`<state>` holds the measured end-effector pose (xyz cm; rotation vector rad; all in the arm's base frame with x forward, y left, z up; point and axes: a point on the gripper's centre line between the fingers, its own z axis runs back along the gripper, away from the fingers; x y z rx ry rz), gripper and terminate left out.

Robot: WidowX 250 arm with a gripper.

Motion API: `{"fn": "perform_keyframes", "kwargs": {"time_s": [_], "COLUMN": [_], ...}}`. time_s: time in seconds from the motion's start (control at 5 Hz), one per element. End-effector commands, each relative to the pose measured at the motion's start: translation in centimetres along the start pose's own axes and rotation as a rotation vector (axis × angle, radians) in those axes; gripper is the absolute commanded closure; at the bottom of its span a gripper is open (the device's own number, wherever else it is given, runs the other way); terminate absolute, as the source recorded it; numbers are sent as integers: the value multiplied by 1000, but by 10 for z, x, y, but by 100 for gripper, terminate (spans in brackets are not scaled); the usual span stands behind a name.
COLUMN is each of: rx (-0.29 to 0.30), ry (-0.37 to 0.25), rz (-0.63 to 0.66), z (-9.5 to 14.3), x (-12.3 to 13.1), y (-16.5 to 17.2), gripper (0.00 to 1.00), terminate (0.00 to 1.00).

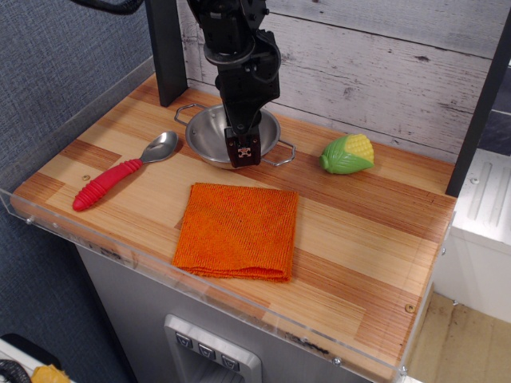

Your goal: Move the silver bowl to the left of the green and yellow fruit.

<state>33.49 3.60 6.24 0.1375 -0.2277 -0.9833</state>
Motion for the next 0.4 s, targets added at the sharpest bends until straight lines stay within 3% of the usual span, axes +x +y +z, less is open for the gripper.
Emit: {"fn": "perform_keyframes", "kwargs": {"time_s": [0.0, 0.2], "rx": [212, 247], "ry": [-171, -183], "rz": [-121, -169], "z": [63, 78], "x": [20, 30], "y": [-8, -10], "gripper": [0, 0], "terminate": [0, 100]}}
